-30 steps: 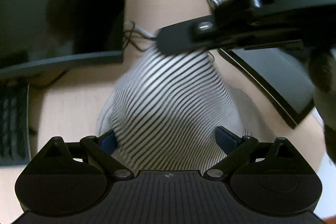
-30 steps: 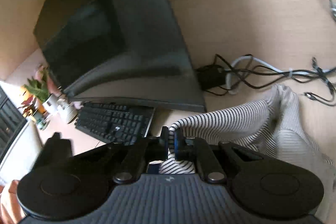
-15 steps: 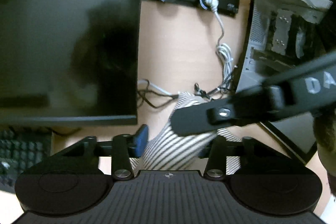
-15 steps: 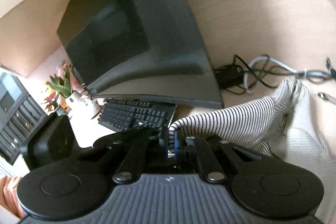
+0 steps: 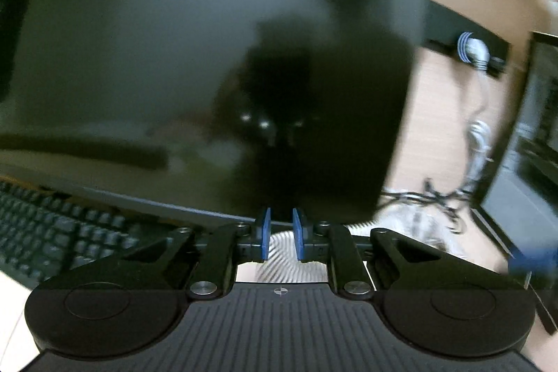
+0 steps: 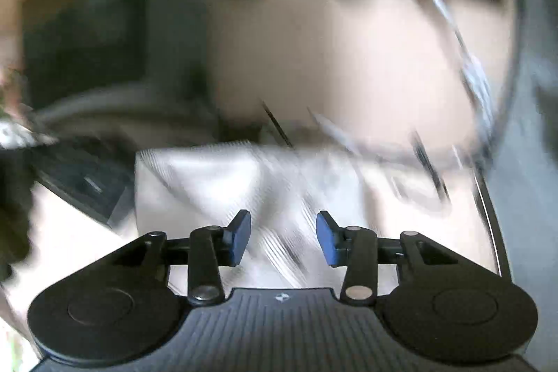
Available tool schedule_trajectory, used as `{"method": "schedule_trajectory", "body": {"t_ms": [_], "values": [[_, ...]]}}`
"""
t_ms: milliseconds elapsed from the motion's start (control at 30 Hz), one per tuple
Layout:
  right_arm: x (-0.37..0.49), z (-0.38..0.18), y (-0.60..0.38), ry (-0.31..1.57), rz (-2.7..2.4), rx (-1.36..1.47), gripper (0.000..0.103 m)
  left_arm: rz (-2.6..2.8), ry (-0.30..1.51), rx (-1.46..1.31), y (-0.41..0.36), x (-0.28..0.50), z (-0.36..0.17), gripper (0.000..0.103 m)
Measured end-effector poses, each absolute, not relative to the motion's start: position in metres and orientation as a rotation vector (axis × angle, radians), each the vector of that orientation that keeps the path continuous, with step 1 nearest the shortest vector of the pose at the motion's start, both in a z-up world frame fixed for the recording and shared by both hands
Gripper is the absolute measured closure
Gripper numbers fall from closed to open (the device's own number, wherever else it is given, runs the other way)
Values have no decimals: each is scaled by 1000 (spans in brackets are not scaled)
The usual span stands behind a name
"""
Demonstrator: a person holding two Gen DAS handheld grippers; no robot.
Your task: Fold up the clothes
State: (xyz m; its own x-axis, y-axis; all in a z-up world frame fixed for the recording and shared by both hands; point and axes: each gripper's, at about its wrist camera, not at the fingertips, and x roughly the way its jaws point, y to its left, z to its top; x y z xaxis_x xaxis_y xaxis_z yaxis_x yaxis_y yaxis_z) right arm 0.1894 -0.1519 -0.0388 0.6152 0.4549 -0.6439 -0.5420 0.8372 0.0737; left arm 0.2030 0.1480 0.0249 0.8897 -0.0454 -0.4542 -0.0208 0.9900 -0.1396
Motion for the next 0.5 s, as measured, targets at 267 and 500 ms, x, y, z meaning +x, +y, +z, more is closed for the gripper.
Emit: {"method": "schedule_trajectory", "body": {"t_ms": [267,500], "values": [[168,-103,-167,837,544,-216,62,150,556,-128,181,209,-8,89],[149,-73,-169,643,374,-382,58,369,525,-214,234,198,5,86]]}}
